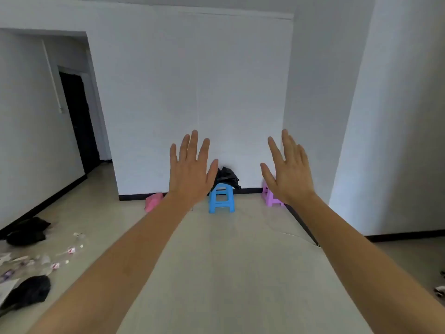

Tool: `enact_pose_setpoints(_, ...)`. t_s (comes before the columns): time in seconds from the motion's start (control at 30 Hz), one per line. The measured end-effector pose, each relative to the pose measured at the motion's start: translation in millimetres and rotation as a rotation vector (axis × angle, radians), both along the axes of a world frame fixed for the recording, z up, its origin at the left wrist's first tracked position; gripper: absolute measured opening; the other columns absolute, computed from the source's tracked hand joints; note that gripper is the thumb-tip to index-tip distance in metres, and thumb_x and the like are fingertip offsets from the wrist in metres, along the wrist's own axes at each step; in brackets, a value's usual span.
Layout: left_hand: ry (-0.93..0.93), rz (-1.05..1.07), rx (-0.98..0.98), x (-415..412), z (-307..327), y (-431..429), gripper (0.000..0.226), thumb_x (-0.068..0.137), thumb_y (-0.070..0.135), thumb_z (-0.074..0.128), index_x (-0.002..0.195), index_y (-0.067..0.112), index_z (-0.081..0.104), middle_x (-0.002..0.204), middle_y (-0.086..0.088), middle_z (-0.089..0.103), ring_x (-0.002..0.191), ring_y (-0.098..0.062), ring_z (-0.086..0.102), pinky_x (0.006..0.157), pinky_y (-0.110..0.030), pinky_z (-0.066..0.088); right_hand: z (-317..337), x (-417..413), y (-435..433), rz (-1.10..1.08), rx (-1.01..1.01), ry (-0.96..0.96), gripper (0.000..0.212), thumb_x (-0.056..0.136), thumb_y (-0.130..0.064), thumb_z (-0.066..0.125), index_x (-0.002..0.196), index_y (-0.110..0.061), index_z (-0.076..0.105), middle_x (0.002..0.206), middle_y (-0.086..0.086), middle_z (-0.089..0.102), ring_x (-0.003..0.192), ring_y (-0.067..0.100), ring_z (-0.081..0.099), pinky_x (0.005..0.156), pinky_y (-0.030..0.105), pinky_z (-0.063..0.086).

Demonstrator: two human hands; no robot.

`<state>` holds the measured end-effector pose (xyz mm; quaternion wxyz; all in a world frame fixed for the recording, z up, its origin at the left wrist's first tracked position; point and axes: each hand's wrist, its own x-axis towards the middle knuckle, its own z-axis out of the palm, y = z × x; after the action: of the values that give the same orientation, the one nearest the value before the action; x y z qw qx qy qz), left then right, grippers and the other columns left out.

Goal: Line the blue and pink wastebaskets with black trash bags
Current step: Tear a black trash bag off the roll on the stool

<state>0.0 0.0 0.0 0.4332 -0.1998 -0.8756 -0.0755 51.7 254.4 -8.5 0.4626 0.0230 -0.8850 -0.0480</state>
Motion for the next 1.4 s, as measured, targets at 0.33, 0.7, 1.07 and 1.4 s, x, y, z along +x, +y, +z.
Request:
enact_pose_setpoints(0.33, -0.111, -0.038, 0.035, -196.3, -42.4, 114.1, 0.060, 0.101, 0.045, 0.029, 0.150, 0.011, 0.030, 0.160, -0.016, 0.016, 0.147, -0.032, 0.016, 0.116, -0.054, 0.017, -42.8, -183.4, 119.6, 0.013, -0.061, -0.026, 0.065, 0.100, -0.043, 0.039, 0.154, -0.012, 0.023, 0.161, 0.023, 0.014, 0.146, 0.037, 0.022, 0.117, 0.052, 0.023)
enact_pose_setpoints(0.7, -0.169, 0.007, -0.017, -452.8, -59.3, 173.4, 0.062, 0.098, 0.047, 0.029, 0.147, 0.010, 0.034, 0.158, -0.017, 0.023, 0.144, -0.034, 0.026, 0.113, -0.057, 0.025, -50.0, -459.6, 205.4, 0.130, -0.103, -0.166, 0.063, 0.098, -0.034, 0.051, 0.151, -0.006, 0.031, 0.157, 0.027, 0.023, 0.141, 0.042, 0.032, 0.113, 0.056, 0.030)
enact_pose_setpoints(1.07, -0.242, 0.069, -0.005, -766.6, -94.9, 160.2, 0.066, 0.098, 0.049, 0.026, 0.149, 0.008, 0.031, 0.159, -0.018, 0.019, 0.145, -0.036, 0.023, 0.112, -0.058, 0.025, -101.6, -774.3, 219.7, 0.070, -0.077, -0.351, 0.066, 0.097, -0.035, 0.052, 0.152, -0.009, 0.028, 0.159, 0.025, 0.018, 0.143, 0.041, 0.027, 0.115, 0.055, 0.026)
enact_pose_setpoints(1.4, -0.325, -0.031, -0.032, -1043.2, -138.8, 264.0, 0.065, 0.098, 0.050, 0.025, 0.150, 0.011, 0.027, 0.160, -0.016, 0.017, 0.146, -0.033, 0.019, 0.115, -0.055, 0.021, -133.3, -1014.8, 319.1, 0.018, -0.171, -0.324, 0.063, 0.094, -0.028, 0.060, 0.148, -0.004, 0.036, 0.155, 0.028, 0.026, 0.139, 0.044, 0.035, 0.111, 0.057, 0.032)
